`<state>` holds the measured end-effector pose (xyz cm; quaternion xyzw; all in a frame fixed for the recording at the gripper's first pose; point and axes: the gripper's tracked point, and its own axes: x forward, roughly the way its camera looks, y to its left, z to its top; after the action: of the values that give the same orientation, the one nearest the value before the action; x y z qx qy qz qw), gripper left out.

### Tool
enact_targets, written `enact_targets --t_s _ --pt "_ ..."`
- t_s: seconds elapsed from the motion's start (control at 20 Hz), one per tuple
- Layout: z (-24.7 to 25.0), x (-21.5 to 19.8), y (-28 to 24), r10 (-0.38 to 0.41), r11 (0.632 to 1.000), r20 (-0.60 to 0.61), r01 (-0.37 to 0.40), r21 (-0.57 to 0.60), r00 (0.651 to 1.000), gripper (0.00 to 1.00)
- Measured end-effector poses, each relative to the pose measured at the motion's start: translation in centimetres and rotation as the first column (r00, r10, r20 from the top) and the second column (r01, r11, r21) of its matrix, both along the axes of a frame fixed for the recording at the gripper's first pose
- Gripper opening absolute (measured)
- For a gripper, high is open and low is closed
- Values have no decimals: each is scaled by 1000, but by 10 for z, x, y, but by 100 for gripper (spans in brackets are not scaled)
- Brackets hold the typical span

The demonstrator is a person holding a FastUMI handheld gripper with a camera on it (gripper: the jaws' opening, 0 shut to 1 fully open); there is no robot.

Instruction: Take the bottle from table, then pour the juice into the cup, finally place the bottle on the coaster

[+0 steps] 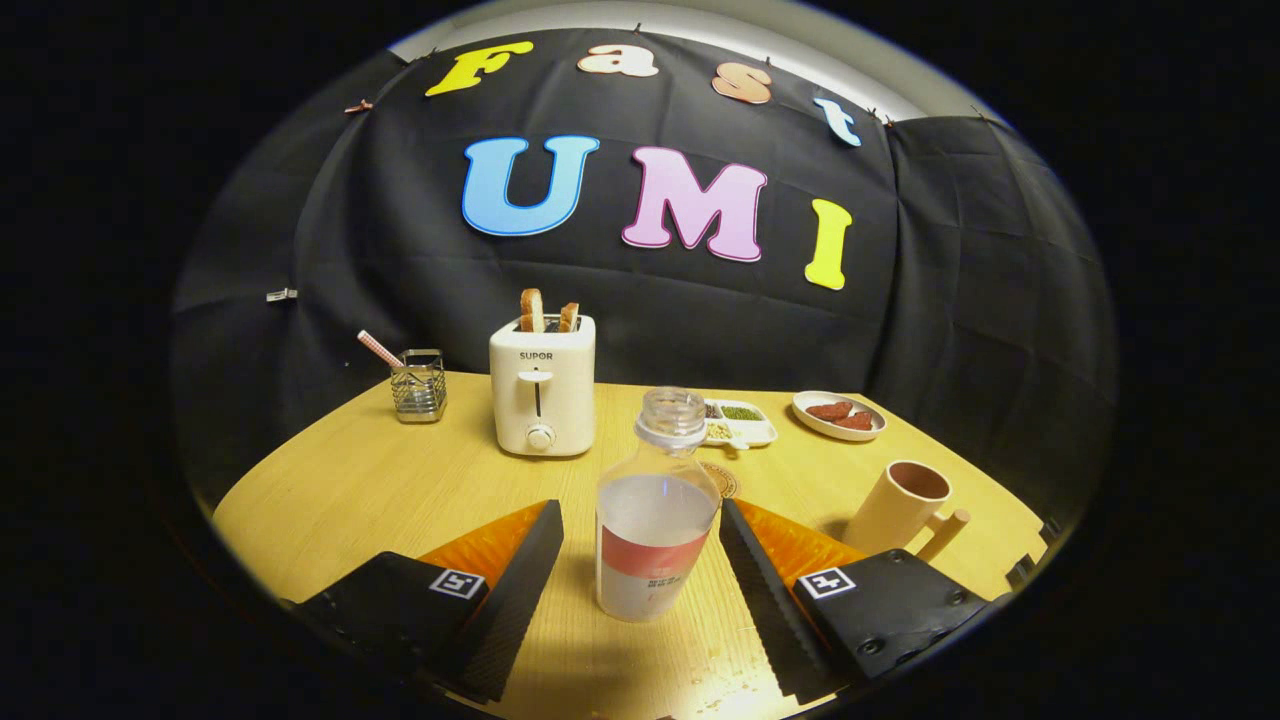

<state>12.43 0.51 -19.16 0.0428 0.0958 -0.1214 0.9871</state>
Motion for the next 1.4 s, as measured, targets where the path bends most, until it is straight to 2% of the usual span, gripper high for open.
enact_targets --t_s 0.15,0.5,0.6,0.7,0.85,1.0,1.3,1.4 --pt "-12 8 -9 -22 1000 -14 22 -7 1000 97" --pt "-23 36 -7 -6 1000 -2 6 -17 1000 97" --pt "-19 39 -9 -6 1000 13 6 -25 1000 92" --pt "-21 39 -9 -6 1000 16 6 -21 1000 83" --pt "-21 41 -3 25 1000 22 -25 -4 999 79" --pt "-23 38 -14 -12 1000 21 12 -3 1000 77" --pt "-15 37 -20 -7 1000 28 6 24 1000 73" --pt "-6 35 -26 -5 997 39 2 72 999 71"
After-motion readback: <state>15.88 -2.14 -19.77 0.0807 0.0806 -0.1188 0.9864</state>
